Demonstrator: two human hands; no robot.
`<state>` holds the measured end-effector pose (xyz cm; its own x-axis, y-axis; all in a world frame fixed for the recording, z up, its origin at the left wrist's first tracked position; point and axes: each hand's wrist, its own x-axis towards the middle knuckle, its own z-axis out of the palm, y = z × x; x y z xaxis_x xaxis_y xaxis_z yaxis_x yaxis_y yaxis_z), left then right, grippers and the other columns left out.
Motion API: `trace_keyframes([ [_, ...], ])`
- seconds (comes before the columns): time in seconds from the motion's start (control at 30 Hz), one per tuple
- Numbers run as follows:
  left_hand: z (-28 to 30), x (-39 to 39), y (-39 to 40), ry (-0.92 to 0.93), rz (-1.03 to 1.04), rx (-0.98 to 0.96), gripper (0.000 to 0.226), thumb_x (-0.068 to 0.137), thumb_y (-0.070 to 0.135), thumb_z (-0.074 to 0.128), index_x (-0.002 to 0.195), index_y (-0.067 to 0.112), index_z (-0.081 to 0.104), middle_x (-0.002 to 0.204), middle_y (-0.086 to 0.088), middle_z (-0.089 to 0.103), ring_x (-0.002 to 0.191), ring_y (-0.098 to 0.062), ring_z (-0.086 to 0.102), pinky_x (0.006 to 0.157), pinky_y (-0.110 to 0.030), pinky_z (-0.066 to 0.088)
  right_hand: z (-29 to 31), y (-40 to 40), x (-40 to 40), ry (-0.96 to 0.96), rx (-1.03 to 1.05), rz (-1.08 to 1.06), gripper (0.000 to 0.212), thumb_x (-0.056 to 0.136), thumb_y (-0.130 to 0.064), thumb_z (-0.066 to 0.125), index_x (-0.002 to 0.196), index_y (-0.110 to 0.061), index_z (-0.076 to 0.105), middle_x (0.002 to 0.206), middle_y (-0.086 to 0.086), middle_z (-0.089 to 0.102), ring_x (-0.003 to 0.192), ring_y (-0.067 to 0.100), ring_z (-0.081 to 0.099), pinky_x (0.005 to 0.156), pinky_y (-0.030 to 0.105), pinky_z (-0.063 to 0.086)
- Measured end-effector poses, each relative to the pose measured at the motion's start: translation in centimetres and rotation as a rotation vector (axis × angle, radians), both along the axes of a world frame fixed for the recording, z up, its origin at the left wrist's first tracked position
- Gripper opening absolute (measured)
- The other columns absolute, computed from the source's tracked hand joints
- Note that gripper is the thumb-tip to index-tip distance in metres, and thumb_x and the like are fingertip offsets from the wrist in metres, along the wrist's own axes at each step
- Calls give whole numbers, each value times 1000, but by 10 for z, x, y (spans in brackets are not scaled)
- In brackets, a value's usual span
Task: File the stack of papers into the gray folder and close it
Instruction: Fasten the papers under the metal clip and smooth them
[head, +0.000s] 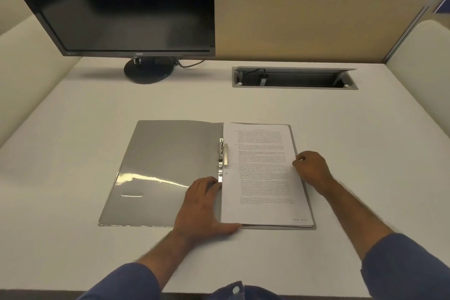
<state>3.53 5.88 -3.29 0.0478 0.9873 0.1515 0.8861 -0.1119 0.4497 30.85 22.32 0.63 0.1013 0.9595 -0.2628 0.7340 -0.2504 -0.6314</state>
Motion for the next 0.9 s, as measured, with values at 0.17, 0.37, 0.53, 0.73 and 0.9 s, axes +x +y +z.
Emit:
trace_keyframes([
  [0.17,2,1,0,14,-8,10,104,55,85,69,129,13,58,130,-1,53,124,-22,48,109,-39,40,2,-15,11,26,6,18,15,85,-5,53,78,0,66,80,12,66,77,25,60,70,32,47],
  [0.37,3,1,-1,28,-3,3,104,54,85,70,129,14,58,129,-1,53,123,-21,48,108,-38,39,-2,-53,39,64,-13,258,47,83,-11,68,128,-15,54,98,-1,59,81,9,57,69,15,43],
  [0.53,4,-1,0,25,-8,7,102,54,84,71,128,14,58,127,0,53,120,-21,48,107,-37,40,-11,-85,53,57,-63,412,84,75,-17,76,147,-20,33,114,-6,44,99,4,49,81,11,40],
  [0.73,4,1,-2,33,-12,13,101,54,82,73,126,13,60,127,-2,54,120,-23,49,106,-39,41,-6,-104,55,-6,-103,507,106,63,-38,70,151,-29,14,123,-10,35,119,13,42,103,30,42],
  [0.9,6,1,-3,38,-10,7,101,54,80,74,127,12,60,129,-3,54,122,-24,48,108,-38,39,-3,-109,51,-18,-89,514,107,64,-33,69,153,-29,9,124,-10,32,124,12,34,106,29,37],
])
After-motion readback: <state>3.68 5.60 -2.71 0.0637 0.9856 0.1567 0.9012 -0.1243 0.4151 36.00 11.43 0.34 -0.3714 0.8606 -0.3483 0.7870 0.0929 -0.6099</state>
